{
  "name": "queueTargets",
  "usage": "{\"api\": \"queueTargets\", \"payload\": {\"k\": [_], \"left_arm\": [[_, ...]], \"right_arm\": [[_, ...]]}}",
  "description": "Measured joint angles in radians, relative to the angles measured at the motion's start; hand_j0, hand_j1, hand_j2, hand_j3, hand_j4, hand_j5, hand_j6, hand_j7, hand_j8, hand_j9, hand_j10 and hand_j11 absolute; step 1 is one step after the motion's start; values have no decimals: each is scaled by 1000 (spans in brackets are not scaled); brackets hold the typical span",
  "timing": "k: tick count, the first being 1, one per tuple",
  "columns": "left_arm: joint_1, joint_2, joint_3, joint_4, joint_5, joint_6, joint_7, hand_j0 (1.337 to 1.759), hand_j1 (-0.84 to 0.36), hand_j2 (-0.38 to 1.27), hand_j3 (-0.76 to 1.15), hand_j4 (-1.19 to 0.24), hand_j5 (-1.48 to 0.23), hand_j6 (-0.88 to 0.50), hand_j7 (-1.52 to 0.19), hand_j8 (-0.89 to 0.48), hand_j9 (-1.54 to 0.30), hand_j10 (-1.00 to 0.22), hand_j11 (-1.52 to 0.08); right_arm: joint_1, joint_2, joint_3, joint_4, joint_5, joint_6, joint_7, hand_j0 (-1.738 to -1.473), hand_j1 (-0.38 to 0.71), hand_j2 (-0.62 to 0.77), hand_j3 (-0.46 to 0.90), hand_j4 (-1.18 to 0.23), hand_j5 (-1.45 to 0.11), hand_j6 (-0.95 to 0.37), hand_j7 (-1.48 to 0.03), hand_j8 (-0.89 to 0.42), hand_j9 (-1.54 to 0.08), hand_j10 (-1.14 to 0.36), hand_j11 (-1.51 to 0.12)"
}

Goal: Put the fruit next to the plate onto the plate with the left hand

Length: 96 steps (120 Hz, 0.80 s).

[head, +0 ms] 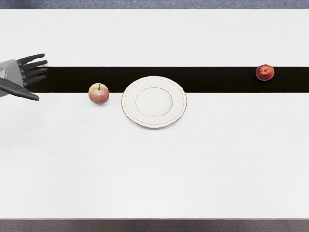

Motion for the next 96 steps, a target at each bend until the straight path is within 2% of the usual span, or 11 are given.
{"api": "queueTargets", "payload": {"k": [10,18,28,37,47,60,71,79,91,96], "left_arm": [[-9,-2,-8,-3,3,0,6,1658,332,5,0,-15,-20,-15,-20,-15,-20,-15,-20],[-89,-28,25,-2,37,0,17,1658,332,6,0,-16,-21,-15,-21,-15,-21,-15,-21],[-212,-33,131,-1,78,0,23,1658,331,6,0,-16,-21,-16,-21,-16,-21,-16,-21],[-318,-90,263,0,106,0,32,1658,330,5,0,-17,-23,-17,-23,-17,-22,-17,-22],[-375,-123,367,17,153,0,42,1658,329,5,0,-19,-24,-19,-23,-19,-23,-18,-23],[-440,-181,429,38,198,0,47,1658,330,5,0,-19,-23,-19,-23,-19,-23,-18,-23],[-534,-267,489,118,226,0,49,1658,330,5,0,-18,-23,-19,-23,-18,-22,-18,-22],[-545,-359,545,192,236,0,50,1658,329,5,0,-18,-23,-19,-22,-18,-22,-18,-22],[-610,-380,615,256,245,0,60,1658,329,5,0,-19,-23,-19,-23,-19,-23,-18,-23],[-611,-403,641,269,247,0,63,1658,329,4,0,-19,-23,-19,-23,-19,-23,-18,-23]], "right_arm": [[0,0,0,0,0,0,0,-1658,-349,0,0,0,0,0,0,0,0,0,0],[-1,0,0,-1,0,0,0,-1658,-349,0,0,0,0,0,0,0,0,0,0],[-1,0,0,-2,0,0,0,-1658,-349,0,0,0,0,0,0,0,0,0,0],[-1,0,0,-2,0,0,0,-1658,-349,0,0,0,0,0,0,0,0,0,0],[-1,0,0,-2,0,0,0,-1658,-349,0,0,0,0,0,0,0,0,0,0],[-1,0,0,-2,0,0,0,-1658,-349,0,0,0,0,0,0,0,0,0,0],[-1,0,0,-2,0,0,0,-1658,-349,0,0,0,0,0,0,0,0,0,0],[-2,0,0,-2,0,0,0,-1658,-349,0,0,0,0,0,0,0,0,0,0],[-2,0,0,-1,0,0,0,-1658,-349,0,0,0,0,0,0,0,0,0,0],[-2,0,0,-1,0,0,0,-1658,-349,0,0,0,0,0,0,0,0,0,0]]}}
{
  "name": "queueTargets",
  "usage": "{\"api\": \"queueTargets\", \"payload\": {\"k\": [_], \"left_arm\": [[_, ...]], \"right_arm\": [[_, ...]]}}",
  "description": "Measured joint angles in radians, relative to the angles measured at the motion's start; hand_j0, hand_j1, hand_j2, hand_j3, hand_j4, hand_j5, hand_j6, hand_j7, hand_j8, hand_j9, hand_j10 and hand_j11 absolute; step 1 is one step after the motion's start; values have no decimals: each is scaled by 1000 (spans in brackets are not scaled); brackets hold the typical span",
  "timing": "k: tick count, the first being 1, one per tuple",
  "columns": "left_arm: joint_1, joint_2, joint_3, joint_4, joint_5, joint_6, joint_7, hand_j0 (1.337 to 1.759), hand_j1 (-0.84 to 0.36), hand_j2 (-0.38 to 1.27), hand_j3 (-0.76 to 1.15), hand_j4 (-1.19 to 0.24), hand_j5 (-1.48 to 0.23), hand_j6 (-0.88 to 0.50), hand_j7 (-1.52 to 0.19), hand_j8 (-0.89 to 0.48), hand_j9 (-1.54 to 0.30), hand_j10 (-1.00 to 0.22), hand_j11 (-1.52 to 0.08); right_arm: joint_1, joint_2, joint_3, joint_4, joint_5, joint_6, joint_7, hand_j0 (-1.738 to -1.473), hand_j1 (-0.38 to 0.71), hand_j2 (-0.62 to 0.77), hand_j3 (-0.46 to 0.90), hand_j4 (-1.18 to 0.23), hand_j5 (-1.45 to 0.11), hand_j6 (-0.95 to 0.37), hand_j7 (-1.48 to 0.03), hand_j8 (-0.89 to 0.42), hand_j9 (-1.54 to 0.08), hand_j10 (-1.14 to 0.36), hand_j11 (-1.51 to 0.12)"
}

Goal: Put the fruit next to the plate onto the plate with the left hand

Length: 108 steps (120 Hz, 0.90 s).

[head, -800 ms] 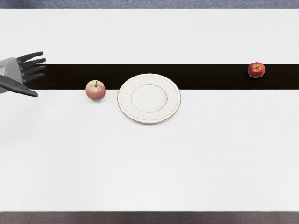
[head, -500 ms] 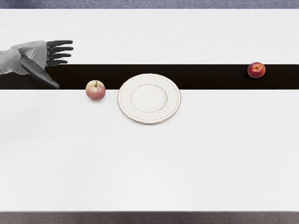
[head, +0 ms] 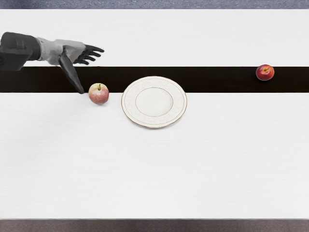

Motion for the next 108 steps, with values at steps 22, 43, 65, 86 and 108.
{"api": "queueTargets", "payload": {"k": [22,43,65,86,108], "left_arm": [[11,-47,50,21,-2,0,6,1658,328,4,0,-20,-24,-21,-24,-20,-24,-19,-24],[11,-72,58,25,-6,51,6,1658,327,4,0,-21,-25,-22,-25,-21,-25,-20,-25],[56,-90,60,26,-8,194,6,1658,325,5,0,-23,-27,-23,-26,-23,-26,-22,-26],[111,-133,54,28,-11,294,6,1658,325,5,0,-23,-27,-24,-27,-23,-27,-22,-27],[121,-146,53,28,-28,349,2,1658,292,11,0,-50,-63,-51,-63,-51,-63,-50,-63]], "right_arm": [[0,0,0,0,0,0,0,-1658,-349,0,0,0,0,0,0,0,0,0,0],[0,0,0,2,0,0,0,-1658,-349,0,0,0,0,0,0,0,0,0,0],[0,0,0,3,0,0,0,-1658,-349,0,0,0,0,0,0,0,0,0,0],[0,0,0,4,0,0,0,-1658,-349,0,0,0,0,0,0,0,0,0,0],[0,0,0,5,0,0,0,-1658,-349,0,0,0,0,0,0,0,0,0,0]]}}
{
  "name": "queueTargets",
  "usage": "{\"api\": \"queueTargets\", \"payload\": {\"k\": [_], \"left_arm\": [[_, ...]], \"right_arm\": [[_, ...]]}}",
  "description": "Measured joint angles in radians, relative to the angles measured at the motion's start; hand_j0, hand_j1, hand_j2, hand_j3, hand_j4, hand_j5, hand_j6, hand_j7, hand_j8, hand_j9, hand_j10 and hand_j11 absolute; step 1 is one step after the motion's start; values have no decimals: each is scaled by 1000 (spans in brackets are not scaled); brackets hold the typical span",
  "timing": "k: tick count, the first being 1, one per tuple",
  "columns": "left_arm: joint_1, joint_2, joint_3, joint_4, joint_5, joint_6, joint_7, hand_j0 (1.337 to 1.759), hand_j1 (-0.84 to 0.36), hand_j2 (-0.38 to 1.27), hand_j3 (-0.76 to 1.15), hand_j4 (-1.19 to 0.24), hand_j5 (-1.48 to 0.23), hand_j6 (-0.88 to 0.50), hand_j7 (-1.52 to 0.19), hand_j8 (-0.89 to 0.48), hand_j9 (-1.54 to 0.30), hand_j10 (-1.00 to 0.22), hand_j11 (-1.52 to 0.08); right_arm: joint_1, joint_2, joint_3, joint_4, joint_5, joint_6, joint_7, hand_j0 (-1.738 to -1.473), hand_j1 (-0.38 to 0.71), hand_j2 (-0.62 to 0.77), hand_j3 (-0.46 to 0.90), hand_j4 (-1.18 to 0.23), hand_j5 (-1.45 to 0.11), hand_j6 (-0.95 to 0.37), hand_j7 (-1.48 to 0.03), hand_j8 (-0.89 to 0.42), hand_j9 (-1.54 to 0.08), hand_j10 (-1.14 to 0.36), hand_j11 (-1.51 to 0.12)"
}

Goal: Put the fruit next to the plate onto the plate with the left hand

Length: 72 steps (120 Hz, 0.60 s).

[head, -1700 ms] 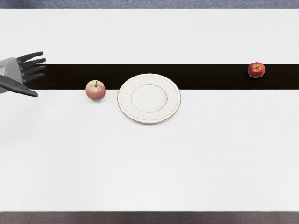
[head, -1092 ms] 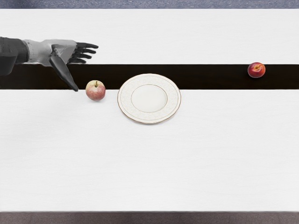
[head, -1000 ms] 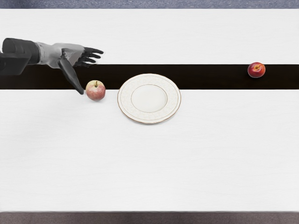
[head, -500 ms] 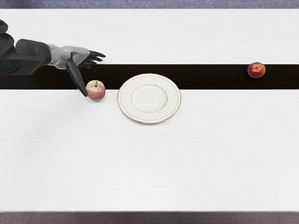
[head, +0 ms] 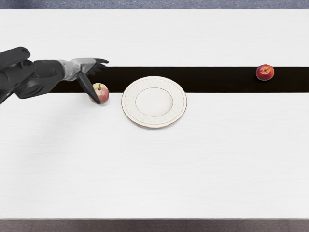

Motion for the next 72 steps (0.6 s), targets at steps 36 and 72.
{"api": "queueTargets", "payload": {"k": [36,72], "left_arm": [[43,-13,5,0,2,36,-2,1658,106,42,0,-205,-265,-206,-264,-205,-264,-205,-264],[54,-14,7,-1,6,40,3,1658,-93,76,0,-371,-481,-371,-481,-371,-481,-371,-480]], "right_arm": [[0,0,0,1,0,0,0,-1658,-349,0,0,0,0,0,0,0,0,0,0],[0,0,0,1,0,0,0,-1658,-349,0,0,0,0,0,0,0,0,0,0]]}}
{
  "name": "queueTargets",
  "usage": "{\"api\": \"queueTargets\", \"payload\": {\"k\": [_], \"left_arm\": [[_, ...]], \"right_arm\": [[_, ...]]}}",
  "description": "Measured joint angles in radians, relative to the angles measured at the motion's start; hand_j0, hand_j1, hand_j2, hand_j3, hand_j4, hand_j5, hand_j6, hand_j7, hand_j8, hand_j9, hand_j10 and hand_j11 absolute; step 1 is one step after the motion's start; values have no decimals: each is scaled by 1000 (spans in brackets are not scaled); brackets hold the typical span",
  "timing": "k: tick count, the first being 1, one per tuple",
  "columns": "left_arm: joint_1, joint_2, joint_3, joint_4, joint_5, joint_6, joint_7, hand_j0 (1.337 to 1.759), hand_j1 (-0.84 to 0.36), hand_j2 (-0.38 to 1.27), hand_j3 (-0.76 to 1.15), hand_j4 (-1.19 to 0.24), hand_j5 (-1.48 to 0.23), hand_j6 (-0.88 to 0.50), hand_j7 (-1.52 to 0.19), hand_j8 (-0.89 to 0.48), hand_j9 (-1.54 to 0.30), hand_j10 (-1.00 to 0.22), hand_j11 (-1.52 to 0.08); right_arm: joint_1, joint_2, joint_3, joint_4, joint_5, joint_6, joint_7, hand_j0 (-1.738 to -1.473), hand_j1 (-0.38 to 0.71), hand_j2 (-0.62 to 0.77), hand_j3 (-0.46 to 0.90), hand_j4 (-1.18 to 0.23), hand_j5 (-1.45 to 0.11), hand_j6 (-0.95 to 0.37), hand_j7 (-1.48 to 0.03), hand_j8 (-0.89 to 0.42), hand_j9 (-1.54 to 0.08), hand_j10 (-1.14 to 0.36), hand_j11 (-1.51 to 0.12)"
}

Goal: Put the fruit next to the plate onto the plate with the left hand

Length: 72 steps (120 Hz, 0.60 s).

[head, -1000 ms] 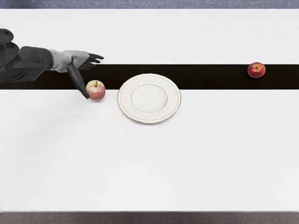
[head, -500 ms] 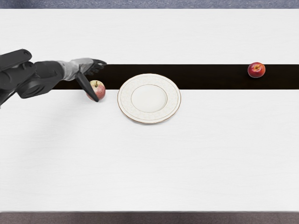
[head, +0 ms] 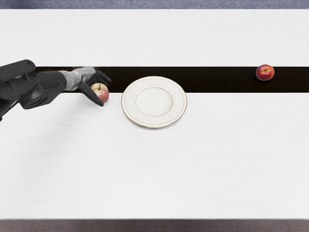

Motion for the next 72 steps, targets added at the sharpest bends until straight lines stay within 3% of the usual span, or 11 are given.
{"api": "queueTargets", "payload": {"k": [18,44,53,72], "left_arm": [[7,0,-2,0,1,1,1,1657,-173,68,0,-465,-575,-461,-576,-401,-593,-419,-595],[10,2,10,0,0,-2,1,1652,-262,147,0,-578,-729,-308,-749,-252,-771,-328,-776],[9,1,15,-1,-2,-1,-1,1651,-283,159,0,-602,-765,-265,-794,-207,-825,-374,-670],[1,3,22,-2,-5,-10,3,1647,-333,183,0,-556,-889,-176,-921,-106,-939,-321,-748]], "right_arm": [[0,0,0,0,0,0,0,-1658,-349,0,0,0,0,0,0,0,0,0,0],[0,0,0,1,0,0,0,-1658,-349,0,0,0,0,-1,0,0,0,0,0],[0,0,0,1,0,0,0,-1658,-349,0,0,0,0,0,0,0,0,0,0],[1,0,0,3,0,0,0,-1658,-349,0,0,0,0,0,0,0,0,0,0]]}}
